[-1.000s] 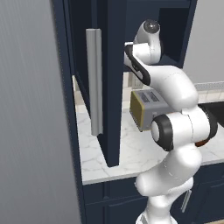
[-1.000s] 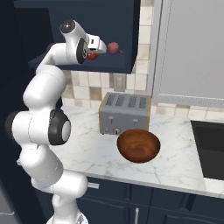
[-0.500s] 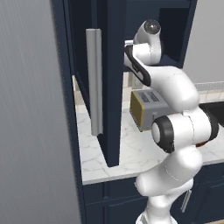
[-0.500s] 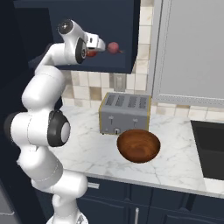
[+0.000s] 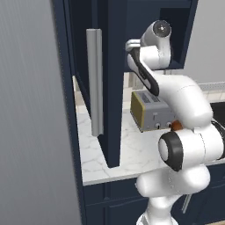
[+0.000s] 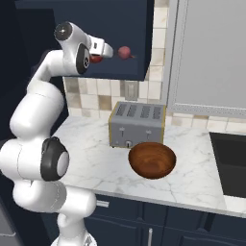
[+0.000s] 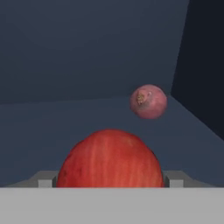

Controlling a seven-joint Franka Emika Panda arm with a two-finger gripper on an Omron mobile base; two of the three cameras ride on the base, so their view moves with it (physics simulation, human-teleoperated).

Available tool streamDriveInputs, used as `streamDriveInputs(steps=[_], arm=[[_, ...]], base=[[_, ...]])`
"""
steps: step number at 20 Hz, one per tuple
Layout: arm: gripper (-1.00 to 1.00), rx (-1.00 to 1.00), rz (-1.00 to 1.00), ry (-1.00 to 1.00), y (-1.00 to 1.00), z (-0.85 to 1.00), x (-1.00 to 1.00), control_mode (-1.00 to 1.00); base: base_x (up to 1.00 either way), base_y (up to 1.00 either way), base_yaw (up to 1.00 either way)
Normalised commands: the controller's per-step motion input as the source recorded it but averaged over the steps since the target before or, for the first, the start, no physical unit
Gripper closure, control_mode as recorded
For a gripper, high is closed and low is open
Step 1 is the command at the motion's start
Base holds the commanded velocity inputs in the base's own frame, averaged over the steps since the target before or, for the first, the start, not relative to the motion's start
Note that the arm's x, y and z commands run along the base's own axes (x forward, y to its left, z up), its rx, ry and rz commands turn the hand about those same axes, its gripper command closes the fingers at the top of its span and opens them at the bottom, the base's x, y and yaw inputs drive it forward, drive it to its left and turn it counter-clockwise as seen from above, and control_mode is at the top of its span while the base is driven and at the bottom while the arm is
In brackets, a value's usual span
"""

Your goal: Pick the onions from the cabinet and place them in one bowl. Pick the garlic from the sink and place it in the other bowl.

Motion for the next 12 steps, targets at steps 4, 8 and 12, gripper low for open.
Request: streamDriveInputs(steps=[4,8,12], arm=[[1.0,0.0,0.0,0.0,-0.18,0.0,-1.0,-1.0],[1.0,0.0,0.0,0.02,-0.15,-0.03,-1.0,-1.0],[1.0,0.0,0.0,0.04,-0.17,-0.13,-1.0,-1.0]], base=[[0.0,0.0,0.0],[0.0,0.0,0.0],[0.0,0.0,0.0]])
